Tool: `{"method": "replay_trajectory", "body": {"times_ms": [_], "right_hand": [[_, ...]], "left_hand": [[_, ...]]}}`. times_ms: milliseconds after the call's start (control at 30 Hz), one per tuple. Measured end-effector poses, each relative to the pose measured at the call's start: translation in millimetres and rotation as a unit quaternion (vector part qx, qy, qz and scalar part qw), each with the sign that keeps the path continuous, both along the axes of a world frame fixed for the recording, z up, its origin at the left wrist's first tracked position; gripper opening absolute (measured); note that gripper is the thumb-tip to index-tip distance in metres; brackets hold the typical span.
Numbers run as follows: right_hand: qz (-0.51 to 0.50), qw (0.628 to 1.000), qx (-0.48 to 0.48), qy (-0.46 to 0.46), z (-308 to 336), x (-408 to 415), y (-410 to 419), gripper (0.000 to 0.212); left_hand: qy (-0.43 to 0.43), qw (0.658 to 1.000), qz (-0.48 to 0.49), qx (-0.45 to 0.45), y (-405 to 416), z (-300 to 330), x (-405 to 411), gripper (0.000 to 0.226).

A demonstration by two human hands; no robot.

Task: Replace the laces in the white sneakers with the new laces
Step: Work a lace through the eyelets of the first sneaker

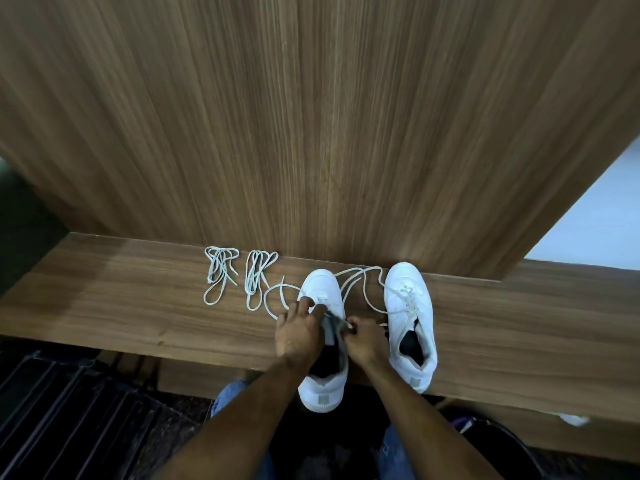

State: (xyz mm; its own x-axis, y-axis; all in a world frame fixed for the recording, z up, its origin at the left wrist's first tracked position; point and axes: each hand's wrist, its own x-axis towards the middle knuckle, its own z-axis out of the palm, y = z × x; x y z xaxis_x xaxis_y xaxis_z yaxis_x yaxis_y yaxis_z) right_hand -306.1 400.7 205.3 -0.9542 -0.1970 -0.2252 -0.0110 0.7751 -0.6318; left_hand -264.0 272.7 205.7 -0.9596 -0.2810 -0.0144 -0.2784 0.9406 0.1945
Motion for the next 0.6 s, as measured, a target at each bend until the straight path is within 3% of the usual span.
{"method": "replay_trajectory", "body": {"times_ms": [67,200,233,300,333,400,433,467,500,600], "right_hand": [[0.013,1.0,0.002,0.013,1,2,-1,0.02],[0.02,0.999,-0.006,0.026,2,2,1,0.021],[0.02,0.999,-0.005,0.027,2,2,1,0.021],[0.021,0.999,0.002,0.03,2,3,1,0.018],[0.024,0.999,0.008,0.031,1,3,1,0.017],[0.032,0.999,0.019,0.033,0,5,0,0.018],[0.035,0.998,0.025,0.034,1,5,0,0.018],[0.035,0.998,0.027,0.035,1,6,0,0.019],[0.035,0.998,0.026,0.035,1,6,-1,0.02],[0.027,0.999,0.016,0.039,0,6,0,0.019]], "left_hand": [[-0.016,0.998,-0.027,-0.051,-5,-6,-8,0.035],[-0.034,0.996,-0.044,-0.066,-6,2,-22,0.028],[-0.029,0.999,-0.025,-0.032,-5,8,-22,0.027],[0.015,0.987,0.11,0.12,-7,11,-21,0.023],[0.049,0.948,0.21,0.235,-8,11,-21,0.02],[0.126,0.793,0.35,0.482,-12,13,-25,0.006],[0.146,0.733,0.367,0.554,-13,13,-27,0.008],[0.15,0.724,0.355,0.571,-16,9,-29,0.017],[0.141,0.761,0.318,0.548,-17,7,-29,0.022],[0.059,0.932,0.127,0.334,-18,5,-28,0.02]]}}
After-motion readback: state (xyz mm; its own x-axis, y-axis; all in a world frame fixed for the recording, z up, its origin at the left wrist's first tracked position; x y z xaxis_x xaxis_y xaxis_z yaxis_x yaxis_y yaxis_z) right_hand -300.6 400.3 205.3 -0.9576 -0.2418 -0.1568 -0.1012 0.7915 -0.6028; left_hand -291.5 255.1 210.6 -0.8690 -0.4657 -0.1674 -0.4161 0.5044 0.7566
